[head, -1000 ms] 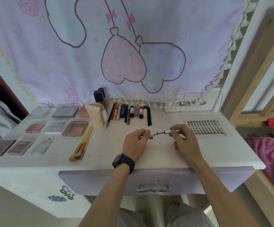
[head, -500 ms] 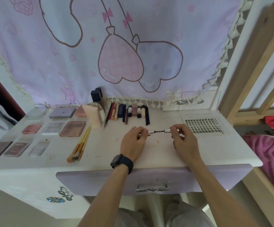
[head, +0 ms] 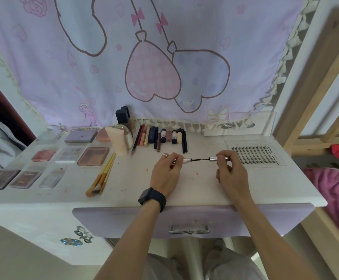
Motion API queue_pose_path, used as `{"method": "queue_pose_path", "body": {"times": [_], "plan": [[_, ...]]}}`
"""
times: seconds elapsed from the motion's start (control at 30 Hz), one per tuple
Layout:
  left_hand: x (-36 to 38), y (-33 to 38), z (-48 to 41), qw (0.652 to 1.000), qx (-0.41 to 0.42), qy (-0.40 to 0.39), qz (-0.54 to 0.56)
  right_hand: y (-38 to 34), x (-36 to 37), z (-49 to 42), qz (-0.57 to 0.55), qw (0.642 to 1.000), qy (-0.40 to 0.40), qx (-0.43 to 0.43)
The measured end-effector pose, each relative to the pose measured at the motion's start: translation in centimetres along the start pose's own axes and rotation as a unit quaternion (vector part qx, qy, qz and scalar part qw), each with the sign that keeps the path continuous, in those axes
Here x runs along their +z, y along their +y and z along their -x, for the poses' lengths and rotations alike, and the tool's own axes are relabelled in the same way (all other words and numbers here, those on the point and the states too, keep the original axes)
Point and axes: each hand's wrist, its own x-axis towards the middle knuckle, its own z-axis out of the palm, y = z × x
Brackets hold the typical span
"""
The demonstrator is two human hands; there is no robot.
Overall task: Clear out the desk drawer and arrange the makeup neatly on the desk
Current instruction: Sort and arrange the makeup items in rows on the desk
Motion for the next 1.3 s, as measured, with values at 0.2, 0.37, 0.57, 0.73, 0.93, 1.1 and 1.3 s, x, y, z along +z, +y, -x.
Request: {"method": "queue_pose_path", "body": {"times": [0.2,0.37,0.57,0.73,0.93,1.1,1.3], "plan": [[-0.1,0.0,-0.1,1.0,-0.01,0.002,0.026,0.2,0.2,0.0,-0.004,1.0,0.002,-0.018],[-0.3,0.1,-0.1,0.998,-0.026,0.006,0.048,0.3,-0.1,0.0,-0.018,0.999,0.026,-0.018],[-0.5,0.1,0.0,0.996,-0.045,0.032,0.076,0.5,-0.1,-0.2,-0.054,0.996,0.064,0.001],[-0.7,-0.1,-0.3,0.984,-0.085,0.087,0.13,0.8,-0.9,-0.7,-0.165,0.977,0.125,0.05],[-0.8,-0.5,-0.5,0.977,-0.103,0.11,0.151,0.9,-0.8,-0.7,-0.168,0.976,0.126,0.066],[-0.4,-0.6,-0.6,0.976,-0.109,0.112,0.151,0.3,-0.5,-0.4,-0.088,0.988,0.111,0.066],[-0.2,-0.5,-0.5,0.979,-0.125,0.086,0.133,0.4,-0.9,1.0,0.106,0.988,0.108,0.028]]}}
